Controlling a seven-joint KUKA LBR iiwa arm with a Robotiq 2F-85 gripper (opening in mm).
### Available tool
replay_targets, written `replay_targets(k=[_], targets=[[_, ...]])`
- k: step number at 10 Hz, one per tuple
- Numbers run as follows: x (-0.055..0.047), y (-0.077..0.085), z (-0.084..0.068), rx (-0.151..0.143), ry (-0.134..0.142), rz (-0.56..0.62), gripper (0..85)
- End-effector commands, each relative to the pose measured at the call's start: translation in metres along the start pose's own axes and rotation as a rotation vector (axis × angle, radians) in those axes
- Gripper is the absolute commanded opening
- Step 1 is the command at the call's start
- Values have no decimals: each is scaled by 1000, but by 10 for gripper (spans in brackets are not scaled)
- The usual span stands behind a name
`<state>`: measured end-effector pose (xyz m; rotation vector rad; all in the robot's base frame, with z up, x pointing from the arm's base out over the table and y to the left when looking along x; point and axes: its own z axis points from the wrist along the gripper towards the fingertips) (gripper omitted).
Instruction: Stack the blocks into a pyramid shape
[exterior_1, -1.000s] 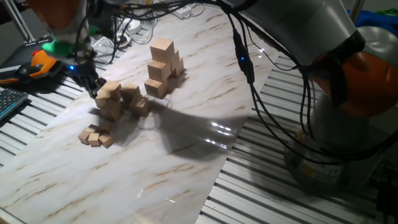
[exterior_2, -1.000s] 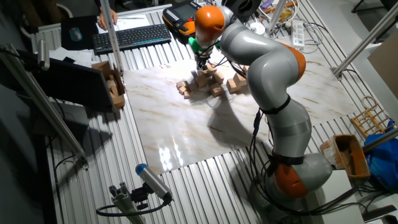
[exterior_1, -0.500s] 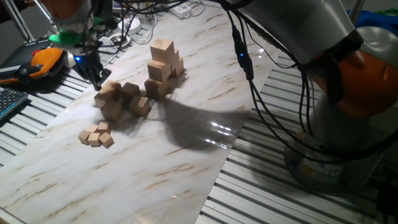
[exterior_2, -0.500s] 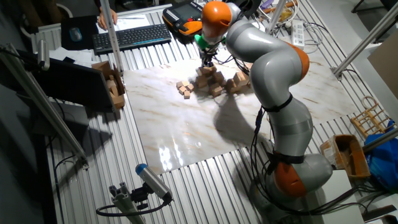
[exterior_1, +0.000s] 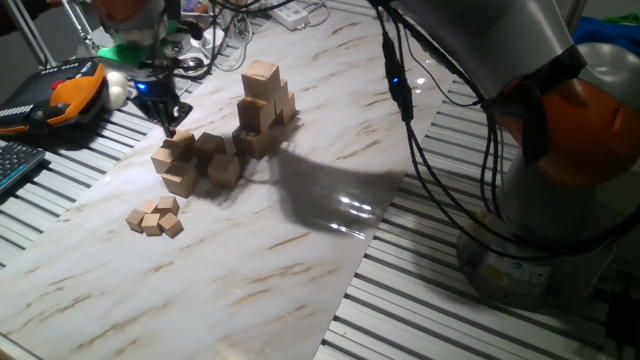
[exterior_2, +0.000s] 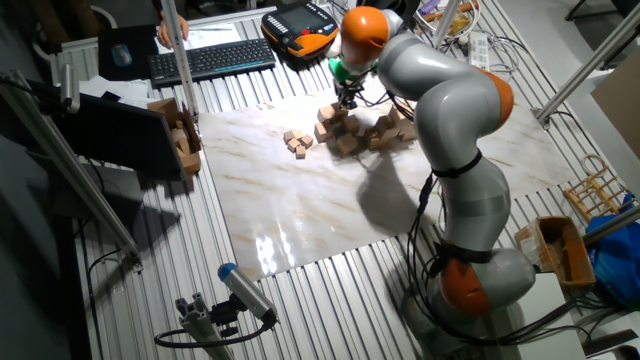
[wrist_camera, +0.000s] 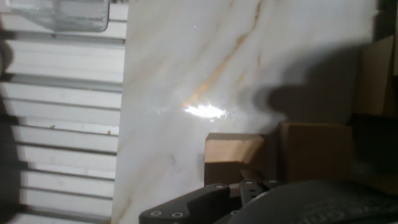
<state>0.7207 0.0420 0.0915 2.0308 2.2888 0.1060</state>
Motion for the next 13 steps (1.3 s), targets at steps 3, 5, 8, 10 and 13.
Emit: replay_targets(k=[3,5,8,10,13], targets=[[-26,1,-6,-1,0,-9,0],[-34,2,-3,2,-12,-8,0],[-38,7,7,-8,-35,11,0],[-41,10,15,-9,-24,7,0],[-41,11,17,-6,-18,5,0]])
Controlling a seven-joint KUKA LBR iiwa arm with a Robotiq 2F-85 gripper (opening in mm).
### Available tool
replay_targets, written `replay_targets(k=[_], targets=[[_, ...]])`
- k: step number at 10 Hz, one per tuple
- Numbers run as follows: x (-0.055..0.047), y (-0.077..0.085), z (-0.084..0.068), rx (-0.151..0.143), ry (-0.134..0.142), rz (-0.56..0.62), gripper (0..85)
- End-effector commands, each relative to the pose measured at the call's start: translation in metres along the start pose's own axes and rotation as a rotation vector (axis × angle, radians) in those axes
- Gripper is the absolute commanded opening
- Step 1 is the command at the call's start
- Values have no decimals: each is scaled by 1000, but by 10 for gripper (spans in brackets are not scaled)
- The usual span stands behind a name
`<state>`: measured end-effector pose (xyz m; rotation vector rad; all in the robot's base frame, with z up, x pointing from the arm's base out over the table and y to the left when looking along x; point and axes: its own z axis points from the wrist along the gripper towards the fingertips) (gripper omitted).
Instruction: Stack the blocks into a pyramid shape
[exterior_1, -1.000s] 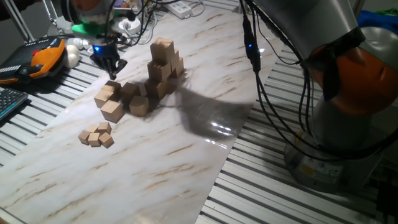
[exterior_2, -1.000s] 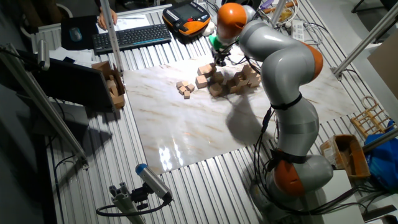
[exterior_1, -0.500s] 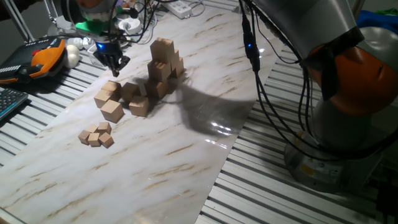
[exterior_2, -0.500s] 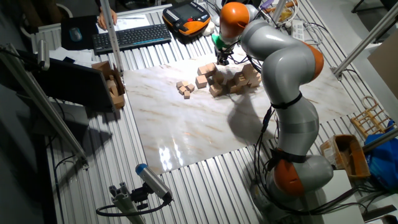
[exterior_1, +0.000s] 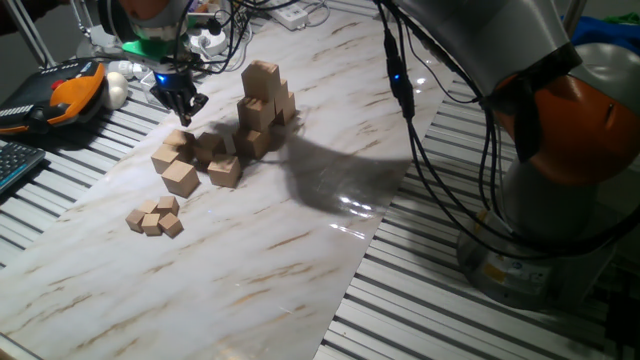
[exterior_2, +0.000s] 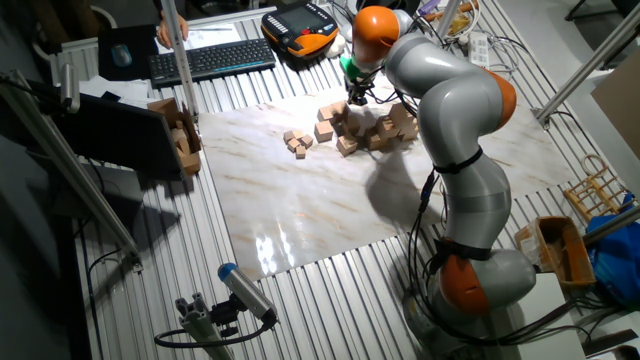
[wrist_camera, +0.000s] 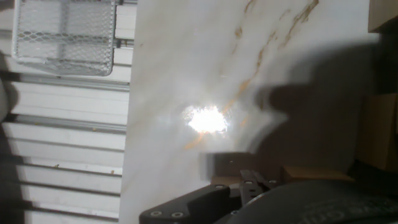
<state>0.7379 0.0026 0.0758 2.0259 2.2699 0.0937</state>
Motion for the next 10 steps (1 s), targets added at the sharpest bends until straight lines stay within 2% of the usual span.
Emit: replay_targets(k=[1,6,8,10], targets=[[0,0,0,0,-2,0,0],[1,-1,4,2,-22,4,0],[1,-2,4,4,-21,4,0],[2,-2,5,16,-5,4,0]])
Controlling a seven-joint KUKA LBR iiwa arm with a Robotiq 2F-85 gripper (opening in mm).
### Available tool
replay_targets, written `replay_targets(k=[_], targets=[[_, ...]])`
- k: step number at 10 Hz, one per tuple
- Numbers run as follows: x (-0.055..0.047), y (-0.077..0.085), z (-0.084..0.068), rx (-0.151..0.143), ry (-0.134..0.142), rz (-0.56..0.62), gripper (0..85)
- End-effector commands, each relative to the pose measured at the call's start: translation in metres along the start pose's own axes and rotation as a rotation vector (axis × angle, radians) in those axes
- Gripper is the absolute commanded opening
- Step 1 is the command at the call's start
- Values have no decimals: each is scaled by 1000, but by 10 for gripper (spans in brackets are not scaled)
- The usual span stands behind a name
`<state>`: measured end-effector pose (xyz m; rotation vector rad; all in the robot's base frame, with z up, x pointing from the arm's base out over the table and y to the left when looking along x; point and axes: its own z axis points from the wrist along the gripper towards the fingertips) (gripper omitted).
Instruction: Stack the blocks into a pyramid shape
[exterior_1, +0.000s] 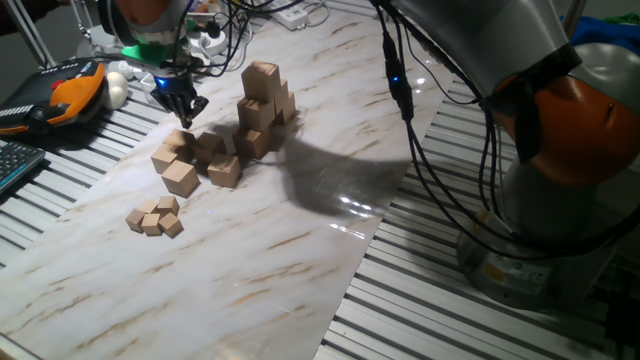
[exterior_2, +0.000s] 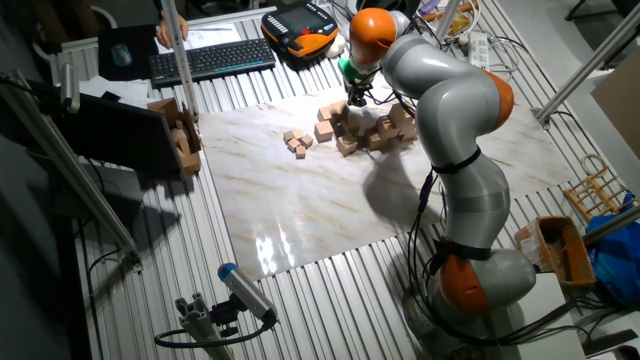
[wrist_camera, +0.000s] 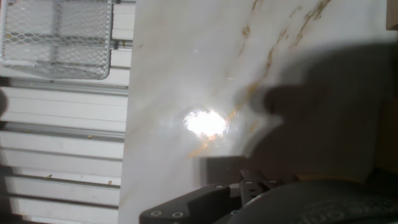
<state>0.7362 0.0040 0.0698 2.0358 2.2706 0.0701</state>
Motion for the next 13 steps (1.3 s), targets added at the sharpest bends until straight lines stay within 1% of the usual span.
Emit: replay_targets(k=[1,3,5,7,9,12,13], targets=[[1,0,2,-2,-1,-2,0],[1,-2,4,-6,-1,-2,0],[-1,-5,10,-15,-2,-3,0],[-2,-7,14,-18,-3,-3,0],[-2,-7,19,-14,-3,4,0],[1,-8,22,-3,11,-8,0],[1,-8,22,2,21,-15,0]])
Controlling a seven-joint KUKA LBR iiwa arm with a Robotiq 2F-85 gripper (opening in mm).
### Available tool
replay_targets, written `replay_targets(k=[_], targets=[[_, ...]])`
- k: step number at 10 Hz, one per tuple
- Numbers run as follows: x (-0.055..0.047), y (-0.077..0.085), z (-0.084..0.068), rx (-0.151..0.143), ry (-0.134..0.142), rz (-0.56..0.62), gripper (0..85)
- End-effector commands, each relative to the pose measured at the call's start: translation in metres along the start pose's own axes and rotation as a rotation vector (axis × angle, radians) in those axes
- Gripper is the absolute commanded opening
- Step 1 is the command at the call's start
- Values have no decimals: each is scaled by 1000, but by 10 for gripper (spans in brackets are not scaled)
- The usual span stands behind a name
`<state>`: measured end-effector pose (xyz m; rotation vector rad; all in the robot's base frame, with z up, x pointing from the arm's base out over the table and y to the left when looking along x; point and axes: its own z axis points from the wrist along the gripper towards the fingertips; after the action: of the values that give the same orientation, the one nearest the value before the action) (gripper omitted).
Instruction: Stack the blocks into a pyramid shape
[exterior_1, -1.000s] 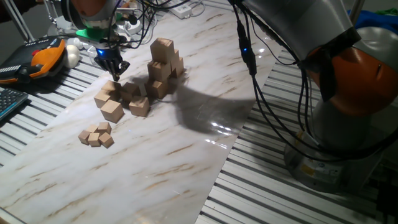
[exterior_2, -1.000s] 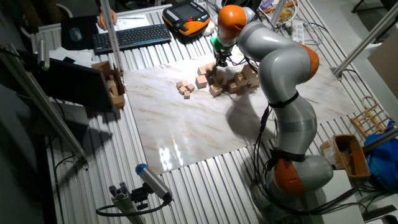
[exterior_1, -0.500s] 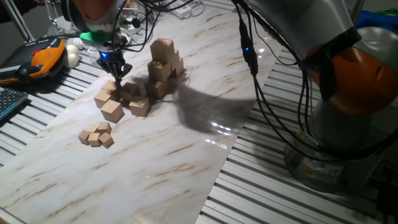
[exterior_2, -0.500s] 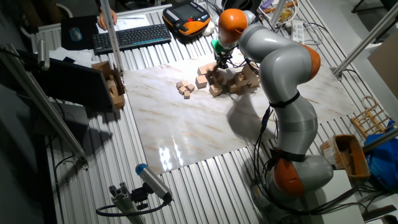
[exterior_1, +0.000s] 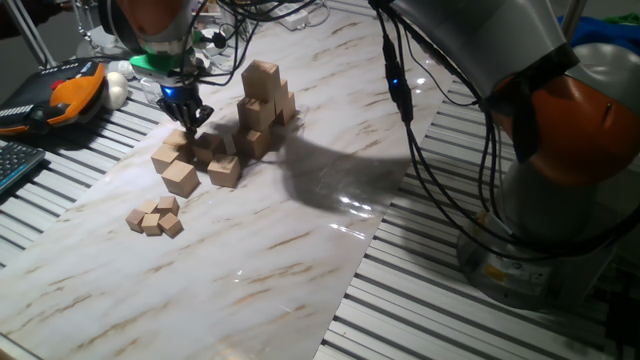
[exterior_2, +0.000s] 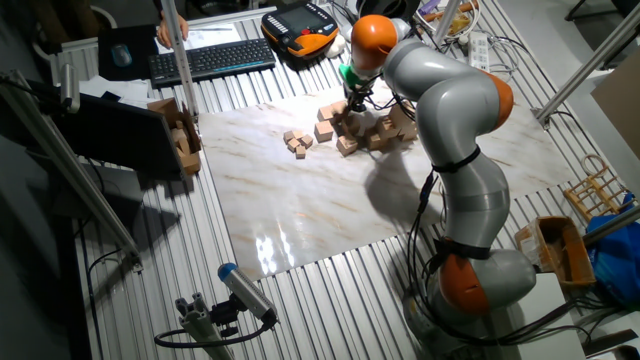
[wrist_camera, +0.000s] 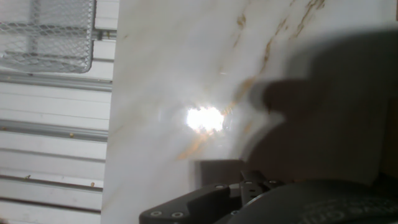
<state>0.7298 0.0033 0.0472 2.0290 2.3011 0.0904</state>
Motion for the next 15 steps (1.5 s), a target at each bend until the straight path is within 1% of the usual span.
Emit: replay_targets(k=[1,6,7,10,14,15], targets=[[0,0,0,2,4,-2,0],[3,-2,3,-1,2,-4,0],[4,-3,4,-1,5,-4,0],[7,-5,6,-10,1,-1,0],[7,-6,7,-14,4,-4,0],[8,-6,8,-16,0,-4,0]])
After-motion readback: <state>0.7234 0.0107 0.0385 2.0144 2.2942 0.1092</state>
